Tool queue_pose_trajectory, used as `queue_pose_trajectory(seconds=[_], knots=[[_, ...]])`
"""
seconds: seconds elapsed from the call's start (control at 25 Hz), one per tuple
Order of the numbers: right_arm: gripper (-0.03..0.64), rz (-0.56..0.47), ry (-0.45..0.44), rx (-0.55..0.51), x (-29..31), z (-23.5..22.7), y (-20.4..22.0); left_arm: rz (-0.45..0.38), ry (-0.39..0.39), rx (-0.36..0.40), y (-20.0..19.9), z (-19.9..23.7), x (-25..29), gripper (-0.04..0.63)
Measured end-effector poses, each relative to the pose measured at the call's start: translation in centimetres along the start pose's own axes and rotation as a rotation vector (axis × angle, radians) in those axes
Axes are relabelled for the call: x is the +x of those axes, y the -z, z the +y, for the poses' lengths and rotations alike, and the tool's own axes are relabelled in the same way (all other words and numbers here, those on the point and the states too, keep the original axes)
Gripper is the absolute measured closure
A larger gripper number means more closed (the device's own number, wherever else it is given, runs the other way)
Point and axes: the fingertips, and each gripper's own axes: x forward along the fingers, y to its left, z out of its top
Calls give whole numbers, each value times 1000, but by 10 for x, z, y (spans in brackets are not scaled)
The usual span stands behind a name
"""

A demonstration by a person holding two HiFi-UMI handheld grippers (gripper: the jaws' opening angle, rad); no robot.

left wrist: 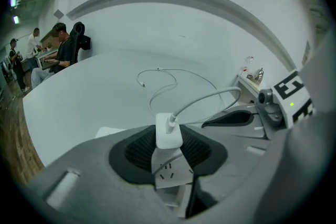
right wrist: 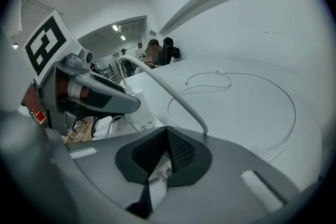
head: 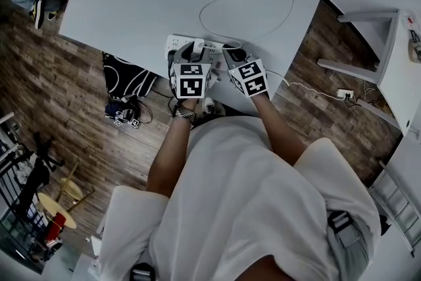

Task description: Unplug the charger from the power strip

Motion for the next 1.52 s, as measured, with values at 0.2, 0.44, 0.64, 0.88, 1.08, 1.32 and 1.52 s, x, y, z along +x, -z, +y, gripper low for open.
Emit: queue_pose_trajectory(seconds=[0.2, 0.44, 0.64, 0.88, 1.08, 1.32, 1.52], knots=[[615, -12, 9, -8, 0, 0, -1, -2, 28, -42, 0, 0, -1, 448], [615, -19, 10, -4, -1, 1, -1, -4, 14, -37, -1, 0, -2, 449], [615, -24, 12, -1, -2, -1, -1, 13, 8, -5, -1, -1, -1, 450], [615, -26, 13, 1, -1, 0, -1, 30, -38, 101, -2, -2, -1, 453], [615, -29, 20, 6, 0, -1, 0, 38, -48, 122, -1, -3, 0, 452], [615, -30, 21, 4, 0, -2, 0, 28, -20, 61, -3, -2, 0, 453], [615, -33, 16, 6, -1, -1, 0, 10, 11, -19, -1, -1, -2, 453]])
